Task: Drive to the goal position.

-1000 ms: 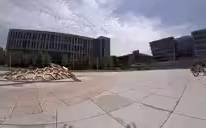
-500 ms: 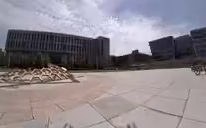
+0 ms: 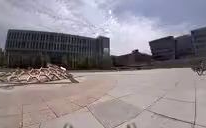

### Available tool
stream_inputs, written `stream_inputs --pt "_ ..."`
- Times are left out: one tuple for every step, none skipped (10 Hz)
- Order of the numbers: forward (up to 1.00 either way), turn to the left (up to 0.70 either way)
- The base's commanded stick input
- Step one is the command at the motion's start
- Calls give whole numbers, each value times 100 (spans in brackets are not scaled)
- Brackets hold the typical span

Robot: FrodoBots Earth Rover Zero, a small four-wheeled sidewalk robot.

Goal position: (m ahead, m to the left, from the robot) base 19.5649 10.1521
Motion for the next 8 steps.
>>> stream_inputs --pt "45 0" --pt "45 -14" --pt "45 -27" --pt "45 -24" --pt "45 -8" --pt "45 0" --pt "45 0" --pt "45 0"
